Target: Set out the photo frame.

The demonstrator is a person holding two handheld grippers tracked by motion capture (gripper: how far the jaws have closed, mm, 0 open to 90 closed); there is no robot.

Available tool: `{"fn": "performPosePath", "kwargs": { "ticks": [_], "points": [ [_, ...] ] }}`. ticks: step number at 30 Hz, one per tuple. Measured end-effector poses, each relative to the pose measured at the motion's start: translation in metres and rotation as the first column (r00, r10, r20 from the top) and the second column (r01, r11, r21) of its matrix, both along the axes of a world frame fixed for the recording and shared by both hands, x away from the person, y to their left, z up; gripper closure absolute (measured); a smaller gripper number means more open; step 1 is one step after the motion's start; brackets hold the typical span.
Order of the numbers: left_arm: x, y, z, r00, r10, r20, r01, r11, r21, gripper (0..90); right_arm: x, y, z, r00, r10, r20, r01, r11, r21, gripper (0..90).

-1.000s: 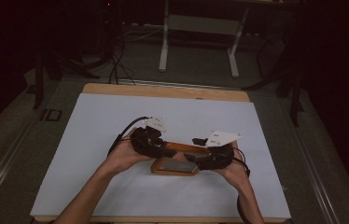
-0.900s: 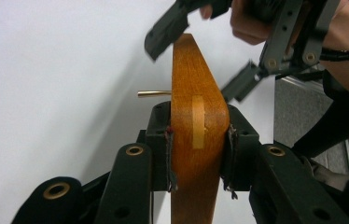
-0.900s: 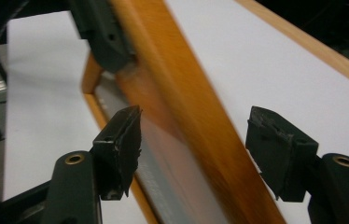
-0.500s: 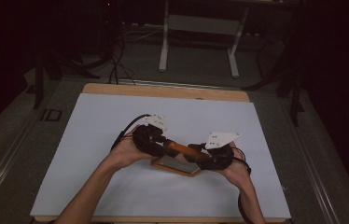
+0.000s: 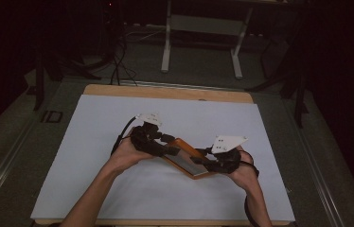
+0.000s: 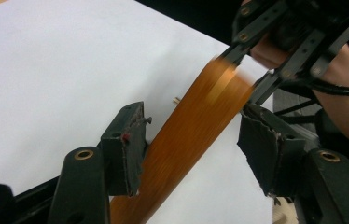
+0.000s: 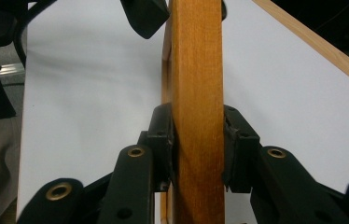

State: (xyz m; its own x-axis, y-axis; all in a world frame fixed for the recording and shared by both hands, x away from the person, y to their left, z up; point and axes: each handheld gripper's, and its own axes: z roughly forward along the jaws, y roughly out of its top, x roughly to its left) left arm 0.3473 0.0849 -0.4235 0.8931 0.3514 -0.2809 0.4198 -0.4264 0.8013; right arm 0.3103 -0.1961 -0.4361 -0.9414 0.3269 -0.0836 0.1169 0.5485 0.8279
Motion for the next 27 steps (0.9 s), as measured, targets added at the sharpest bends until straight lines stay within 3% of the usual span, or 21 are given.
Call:
{"fn": "performPosePath", "kwargs": {
  "ticks": [2, 4, 14, 20, 27],
  "points": [
    [0.002, 0.004, -0.005, 0.9996, 0.027, -0.008, -0.027, 0.9996, 0.006, 38.3, 0.000, -0.003, 0.000, 1.0000, -0.002, -0.005, 0.002, 1.000, 0.005, 68.6],
    [0.005, 0.009, -0.012, 0.9986, 0.046, -0.026, -0.047, 0.9987, -0.018, 37.5, 0.001, -0.005, 0.000, 1.0000, -0.002, -0.007, 0.002, 1.000, 0.008, 68.6],
    [0.008, 0.018, -0.039, 0.9942, 0.075, -0.076, -0.081, 0.9944, -0.068, 32.1, 0.001, -0.009, 0.000, 0.9999, -0.002, -0.010, 0.002, 1.000, 0.009, 68.6],
    [0.005, 0.013, -0.051, 0.9922, 0.111, -0.056, -0.114, 0.9926, -0.044, 32.7, 0.002, -0.012, 0.000, 0.9998, -0.013, -0.014, 0.013, 1.000, 0.012, 68.7],
    [0.002, -0.002, -0.067, 0.9941, 0.083, -0.071, -0.084, 0.9964, -0.014, 38.0, 0.003, -0.016, -0.002, 0.9996, -0.020, -0.022, 0.020, 0.999, 0.026, 68.6]
  ]
}}
